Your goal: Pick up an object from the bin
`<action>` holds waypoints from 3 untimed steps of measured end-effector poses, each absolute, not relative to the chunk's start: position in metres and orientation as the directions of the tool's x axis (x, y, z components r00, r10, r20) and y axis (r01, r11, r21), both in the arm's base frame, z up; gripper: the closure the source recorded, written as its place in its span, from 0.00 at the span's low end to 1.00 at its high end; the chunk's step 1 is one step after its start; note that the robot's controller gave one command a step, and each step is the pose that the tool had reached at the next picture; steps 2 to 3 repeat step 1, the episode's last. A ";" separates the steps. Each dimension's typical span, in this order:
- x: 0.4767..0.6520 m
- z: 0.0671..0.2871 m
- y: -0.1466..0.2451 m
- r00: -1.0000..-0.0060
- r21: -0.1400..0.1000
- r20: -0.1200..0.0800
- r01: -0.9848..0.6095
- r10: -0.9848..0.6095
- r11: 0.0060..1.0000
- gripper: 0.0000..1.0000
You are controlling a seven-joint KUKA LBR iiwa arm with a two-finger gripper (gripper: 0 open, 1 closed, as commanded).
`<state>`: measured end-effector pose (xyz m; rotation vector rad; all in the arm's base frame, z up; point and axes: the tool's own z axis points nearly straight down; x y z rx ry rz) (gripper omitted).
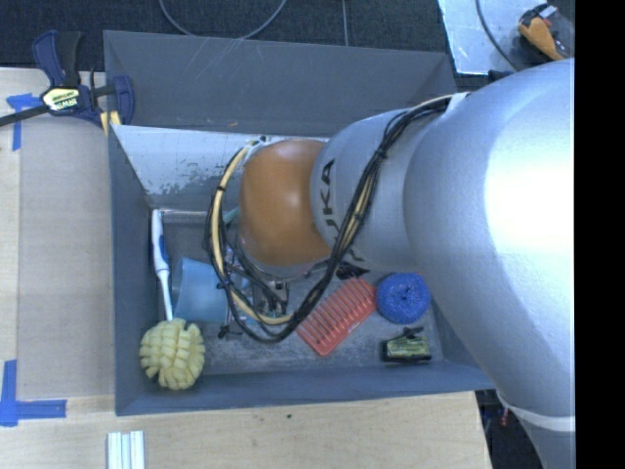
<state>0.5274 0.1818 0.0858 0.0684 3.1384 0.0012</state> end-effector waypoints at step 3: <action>0.527 0.086 0.182 -0.999 0.001 -0.002 0.044 0.044 0.999 1.00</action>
Offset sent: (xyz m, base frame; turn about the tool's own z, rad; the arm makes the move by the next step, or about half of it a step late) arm 0.0000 0.0000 0.0000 0.0000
